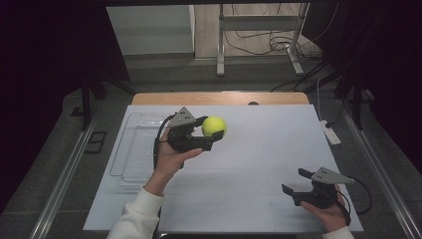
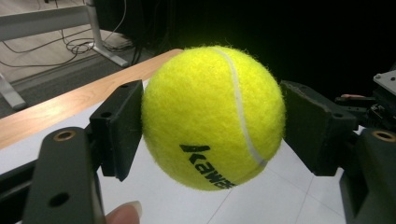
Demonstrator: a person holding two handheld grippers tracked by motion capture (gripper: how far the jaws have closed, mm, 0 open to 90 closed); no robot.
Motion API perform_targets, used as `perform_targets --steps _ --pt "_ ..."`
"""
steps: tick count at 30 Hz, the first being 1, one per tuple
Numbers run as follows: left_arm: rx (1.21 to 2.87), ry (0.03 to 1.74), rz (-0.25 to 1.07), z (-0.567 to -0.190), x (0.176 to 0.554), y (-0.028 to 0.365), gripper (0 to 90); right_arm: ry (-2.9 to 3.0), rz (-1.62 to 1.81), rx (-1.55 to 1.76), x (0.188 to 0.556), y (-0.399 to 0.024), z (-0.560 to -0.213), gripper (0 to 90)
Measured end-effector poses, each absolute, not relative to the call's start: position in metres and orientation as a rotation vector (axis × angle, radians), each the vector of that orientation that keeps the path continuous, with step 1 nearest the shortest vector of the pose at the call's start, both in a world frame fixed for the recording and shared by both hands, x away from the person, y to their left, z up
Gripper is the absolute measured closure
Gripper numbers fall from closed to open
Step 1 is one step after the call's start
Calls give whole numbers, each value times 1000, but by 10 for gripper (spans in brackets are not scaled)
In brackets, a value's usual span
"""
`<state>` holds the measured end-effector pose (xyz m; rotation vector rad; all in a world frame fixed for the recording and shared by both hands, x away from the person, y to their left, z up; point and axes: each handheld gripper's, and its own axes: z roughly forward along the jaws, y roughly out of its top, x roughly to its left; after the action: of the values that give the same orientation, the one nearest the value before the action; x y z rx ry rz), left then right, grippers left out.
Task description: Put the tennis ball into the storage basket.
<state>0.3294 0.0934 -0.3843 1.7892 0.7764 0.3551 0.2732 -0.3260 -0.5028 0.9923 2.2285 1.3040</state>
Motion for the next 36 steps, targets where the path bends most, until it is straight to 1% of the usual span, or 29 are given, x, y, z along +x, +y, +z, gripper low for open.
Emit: perform_targets --steps 36 --pt "1751 893 435 -389 344 126 268 2229 1304 991 273 -326 -503 123"
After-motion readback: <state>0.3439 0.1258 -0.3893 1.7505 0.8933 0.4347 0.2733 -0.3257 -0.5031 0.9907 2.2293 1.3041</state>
